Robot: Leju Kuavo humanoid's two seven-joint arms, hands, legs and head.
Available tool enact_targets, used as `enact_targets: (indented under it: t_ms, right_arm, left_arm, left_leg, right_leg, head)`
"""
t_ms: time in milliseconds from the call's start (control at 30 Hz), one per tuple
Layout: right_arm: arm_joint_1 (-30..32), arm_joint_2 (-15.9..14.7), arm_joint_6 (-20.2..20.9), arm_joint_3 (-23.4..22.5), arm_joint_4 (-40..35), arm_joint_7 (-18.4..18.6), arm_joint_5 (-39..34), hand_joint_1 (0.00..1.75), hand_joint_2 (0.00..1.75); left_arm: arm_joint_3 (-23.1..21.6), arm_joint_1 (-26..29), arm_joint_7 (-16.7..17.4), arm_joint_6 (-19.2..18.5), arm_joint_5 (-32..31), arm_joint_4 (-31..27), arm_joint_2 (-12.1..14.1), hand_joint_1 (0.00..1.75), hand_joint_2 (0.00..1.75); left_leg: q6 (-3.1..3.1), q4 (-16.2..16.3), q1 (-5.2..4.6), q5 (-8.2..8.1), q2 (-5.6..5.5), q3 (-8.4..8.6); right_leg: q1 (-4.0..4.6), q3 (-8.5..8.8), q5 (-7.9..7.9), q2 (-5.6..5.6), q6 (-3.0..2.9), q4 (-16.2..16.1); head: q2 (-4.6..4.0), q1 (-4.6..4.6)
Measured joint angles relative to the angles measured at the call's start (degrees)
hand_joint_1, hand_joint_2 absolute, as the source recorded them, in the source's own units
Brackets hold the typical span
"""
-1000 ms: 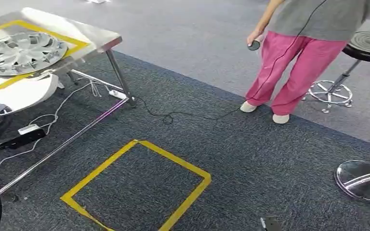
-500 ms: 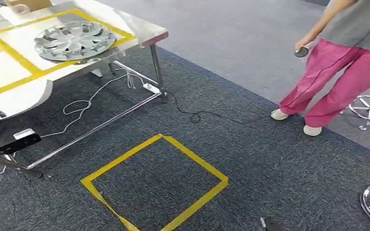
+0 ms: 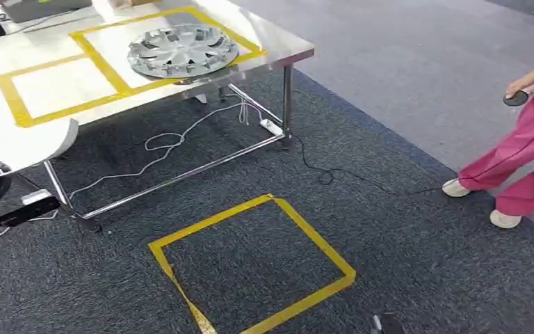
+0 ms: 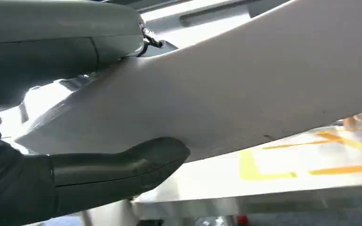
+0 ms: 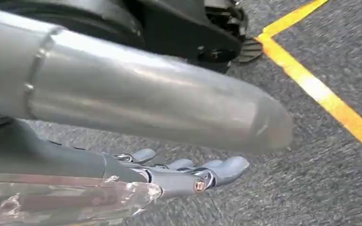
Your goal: Take the parts from the cabinet and place them on the table.
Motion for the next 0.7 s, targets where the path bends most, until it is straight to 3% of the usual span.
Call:
enact_targets:
  t_ms: [33,67,100,133,200,233,267,300,333,367,400,433,533,567,600,633,700]
  right_arm:
    - [-0.04,0.00,0.02,0.00,0.00,0.00,0.00,0.00,0.00]
    - [-0.17,-0.02,0.09,0.00,0.00,-0.02,0.02,0.00,0.00]
    - [-0.16,-0.02,0.09,-0.02,0.00,-0.09,0.00,0.00,0.00]
    - [-0.05,-0.02,0.15,-0.02,0.00,-0.07,0.02,0.00,0.00]
    - [0.23,-0.02,0.17,-0.02,0.00,-0.04,0.02,0.00,0.00]
    - [0.29,-0.02,0.17,-0.04,0.02,-0.04,0.04,0.00,0.00]
    - [0.29,-0.02,0.20,-0.04,0.02,-0.04,0.04,0.00,0.00]
    - [0.22,-0.02,0.24,-0.04,0.02,-0.04,0.04,0.00,0.00]
    - [0.14,-0.02,0.24,-0.02,0.02,-0.04,0.07,0.00,0.00]
    - [0.07,-0.02,0.26,-0.04,0.02,-0.04,0.07,0.00,0.00]
    - [0.11,-0.02,0.26,-0.04,0.02,-0.04,0.07,0.00,0.00]
    - [0.06,-0.02,0.26,-0.04,0.02,-0.02,0.09,0.00,0.00]
    - [-0.11,-0.02,0.28,-0.04,0.00,-0.02,0.13,0.00,0.00]
    - [-0.18,-0.02,0.28,-0.04,0.00,-0.02,0.13,0.00,0.00]
    - [-0.20,-0.02,0.26,-0.04,0.00,-0.04,0.11,0.00,0.00]
    - [-0.17,-0.02,0.26,-0.04,0.00,-0.02,0.11,0.00,0.00]
    - [0.11,-0.02,0.28,-0.04,0.02,0.15,0.11,0.00,0.00]
  left_arm:
    - [0.00,0.11,0.04,-0.15,0.00,0.00,0.09,1.75,1.75]
    - [0.09,0.31,0.15,-0.19,-0.02,-0.02,0.13,1.75,1.75]
    - [0.18,-0.12,0.30,-0.28,-0.09,-0.02,0.24,1.75,1.75]
    - [0.17,-0.53,0.46,-0.31,-0.09,-0.02,0.09,1.75,1.75]
    - [0.09,-0.26,0.46,-0.41,-0.15,-0.02,-0.13,1.75,1.75]
    - [0.07,-0.05,0.46,-0.52,-0.26,-0.02,-0.22,1.75,1.75]
    - [0.07,-0.03,0.46,-0.59,-0.33,-0.02,-0.26,1.75,1.75]
    - [0.07,-0.06,0.46,-0.59,-0.33,-0.02,-0.26,1.75,1.75]
    - [0.13,-0.08,0.46,-0.59,-0.35,-0.02,-0.24,1.75,1.75]
    - [0.24,-0.15,0.46,-0.59,-0.35,-0.02,-0.24,1.75,1.75]
    - [0.26,-0.51,0.46,-0.59,-0.35,-0.04,-0.24,1.75,1.75]
    - [0.24,-0.63,0.46,-0.61,-0.33,-0.09,-0.31,1.75,1.75]
    - [0.26,-0.16,0.48,-0.70,-0.35,-0.09,-0.24,1.75,1.75]
    - [0.28,-0.12,0.48,-0.70,-0.37,-0.13,-0.24,1.75,1.75]
    - [0.33,-0.38,0.48,-0.74,-0.37,-0.13,-0.22,1.75,1.75]
    - [0.31,-0.47,0.50,-0.74,-0.37,-0.13,-0.39,1.75,1.75]
    - [0.15,-0.30,0.48,-0.79,-0.42,-0.13,-0.55,1.75,1.75]
  left_leg:
    - [-0.39,-0.05,-0.05,0.10,-0.66,-0.14]
    - [-0.45,0.68,-0.30,-0.59,2.81,-0.51]
    - [-0.59,3.01,-0.53,-2.27,5.91,-1.73]
    - [-0.80,7.34,-0.50,-4.55,7.45,-3.82]
    - [-1.11,16.58,-0.40,-8.16,8.40,-8.20]
    - [-1.22,18.13,-0.39,-8.09,8.42,-8.98]
    - [-1.27,17.07,-0.38,-6.80,8.45,-8.34]
    - [-1.24,13.76,-0.39,-4.70,8.65,-6.62]
    - [-1.16,8.68,-0.45,-2.29,9.45,-3.82]
    - [-0.97,3.36,-0.59,-0.36,11.96,-0.60]
    - [-1.06,0.32,-1.21,-0.72,14.91,1.03]
    - [0.05,0.27,-1.15,-0.74,13.69,0.81]
    - [1.06,0.08,-1.20,-0.64,11.20,0.49]
    - [1.38,-0.06,-0.79,-0.44,10.63,0.62]
    - [1.67,-0.06,-0.61,-0.45,9.98,0.59]
    - [1.93,-0.06,-0.49,-0.37,9.40,0.56]
    - [2.04,-0.04,-0.48,-0.37,7.73,0.47]
  right_leg:
    - [-0.36,0.14,0.31,-0.82,-0.53,-0.46]
    - [-0.33,0.26,0.50,-1.64,-0.89,-0.78]
    - [-0.27,0.30,0.52,-2.28,-1.29,-0.92]
    - [-0.12,0.28,0.50,-3.12,-1.46,-0.92]
    - [0.00,0.27,0.28,-4.96,-1.77,-0.92]
    - [0.00,0.28,0.23,-5.83,-1.77,-0.92]
    - [0.00,0.34,0.19,-6.61,-1.73,-0.91]
    - [0.00,0.41,0.11,-7.41,-1.62,-0.91]
    - [0.00,0.59,-0.02,-8.17,-1.44,-0.91]
    - [0.06,0.88,-0.20,-8.88,-1.18,-0.91]
    - [0.75,0.98,-0.57,-9.56,-0.76,-0.64]
    - [0.83,0.98,-0.73,-10.23,-0.52,-0.59]
    - [0.83,1.73,-1.11,-12.58,0.29,-0.93]
    - [0.50,1.28,-1.65,-9.78,0.94,-0.21]
    - [0.35,0.44,-3.14,-6.63,1.14,1.99]
    - [0.31,-1.39,-5.28,-5.11,1.20,5.99]
    - [0.28,-6.29,-9.15,-4.33,1.34,15.82]
  head:
    - [0.00,-0.02]
    - [0.00,-0.12]
    - [0.00,-0.78]
    - [0.00,-0.79]
    - [0.00,-0.79]
    - [0.00,-0.85]
    - [0.00,-0.83]
    - [0.00,-0.81]
    - [0.00,-0.83]
    - [0.00,-0.85]
    - [0.00,-1.00]
    - [0.00,-0.88]
    - [0.00,-0.94]
    - [0.00,-1.00]
    - [0.00,-0.63]
    - [0.00,-0.50]
    - [0.00,-0.44]
